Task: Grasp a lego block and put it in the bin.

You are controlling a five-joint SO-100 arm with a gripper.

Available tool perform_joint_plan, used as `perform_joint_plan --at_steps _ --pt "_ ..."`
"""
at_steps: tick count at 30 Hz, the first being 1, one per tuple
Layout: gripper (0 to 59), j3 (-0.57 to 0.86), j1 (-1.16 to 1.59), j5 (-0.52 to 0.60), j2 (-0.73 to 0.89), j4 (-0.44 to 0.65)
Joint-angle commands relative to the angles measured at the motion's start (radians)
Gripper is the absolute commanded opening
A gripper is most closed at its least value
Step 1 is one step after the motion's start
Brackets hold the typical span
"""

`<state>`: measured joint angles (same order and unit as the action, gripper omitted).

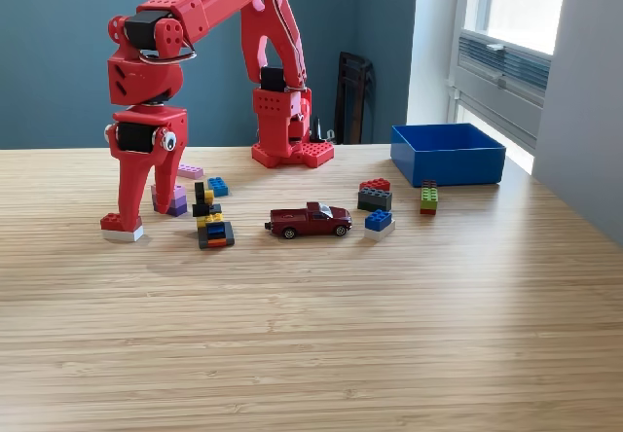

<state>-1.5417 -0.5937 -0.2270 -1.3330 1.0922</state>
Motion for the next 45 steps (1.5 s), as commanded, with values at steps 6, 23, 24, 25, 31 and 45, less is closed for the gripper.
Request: perform_joint_plan --at_steps 6,23,24,25,31,45 --pt "31.4 0.012 0.002 -0.009 -0.02 -0.017" --pt "32.9 -0.005 0.035 -0.02 -0.02 -0.014" --pt "33.1 -0.008 0.046 -0.02 -0.02 -0.006" --pt "33.1 -0.008 0.058 -0.017 -0.02 0.006" --pt "32.8 -0.012 0.109 0.002 -0.021 0.055" --pt "34.2 -0.215 0.161 -0.038 -0.04 0.069"
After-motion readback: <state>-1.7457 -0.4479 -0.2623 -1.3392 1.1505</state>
